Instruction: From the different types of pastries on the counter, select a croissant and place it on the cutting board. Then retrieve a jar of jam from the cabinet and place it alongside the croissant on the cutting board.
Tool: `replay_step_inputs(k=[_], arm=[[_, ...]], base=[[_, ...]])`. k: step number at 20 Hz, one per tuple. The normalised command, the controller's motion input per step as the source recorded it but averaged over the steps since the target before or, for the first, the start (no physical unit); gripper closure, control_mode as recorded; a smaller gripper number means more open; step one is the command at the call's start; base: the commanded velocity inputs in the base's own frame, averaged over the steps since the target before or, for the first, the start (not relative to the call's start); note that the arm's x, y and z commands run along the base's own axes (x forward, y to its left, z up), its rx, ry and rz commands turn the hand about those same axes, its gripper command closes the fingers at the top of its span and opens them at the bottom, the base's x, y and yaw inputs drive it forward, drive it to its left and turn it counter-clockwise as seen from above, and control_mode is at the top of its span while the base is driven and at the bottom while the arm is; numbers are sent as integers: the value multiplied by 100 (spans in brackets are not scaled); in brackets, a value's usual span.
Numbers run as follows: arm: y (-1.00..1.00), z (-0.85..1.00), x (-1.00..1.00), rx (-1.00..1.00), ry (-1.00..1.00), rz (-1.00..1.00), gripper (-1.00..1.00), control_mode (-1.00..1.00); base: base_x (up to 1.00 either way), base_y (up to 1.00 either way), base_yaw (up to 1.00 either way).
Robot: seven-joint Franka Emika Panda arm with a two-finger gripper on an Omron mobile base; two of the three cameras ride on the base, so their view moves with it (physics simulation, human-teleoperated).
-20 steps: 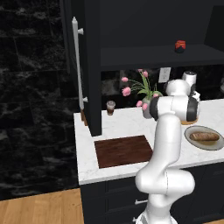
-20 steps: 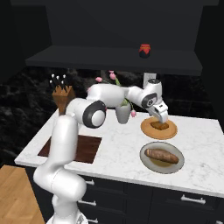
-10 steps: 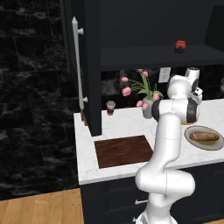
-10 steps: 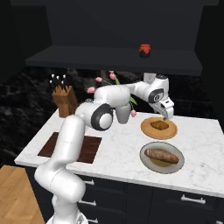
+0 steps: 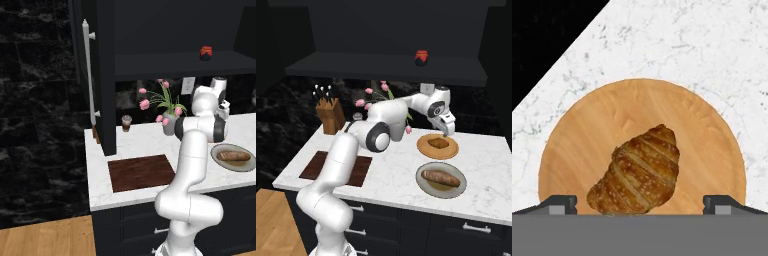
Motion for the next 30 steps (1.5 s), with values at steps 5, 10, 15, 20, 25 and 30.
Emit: replay_step_inputs(k=[5,10,15,20,25,30], arm=[[0,-34,0,-1,0,-10,-100,-100],[0,-34,1,-2,0,-12,-100,-100],[0,-4,0,0,0,0,-100,-100],[0,-19,0,0,0,0,-100,-100],[0,-8,0,0,0,0,-100,-100],[0,-11,0,0,0,0,-100,-100]], base=[[0,0,0],[0,0,0],[0,0,0],[0,0,0],[0,0,0],[0,0,0]])
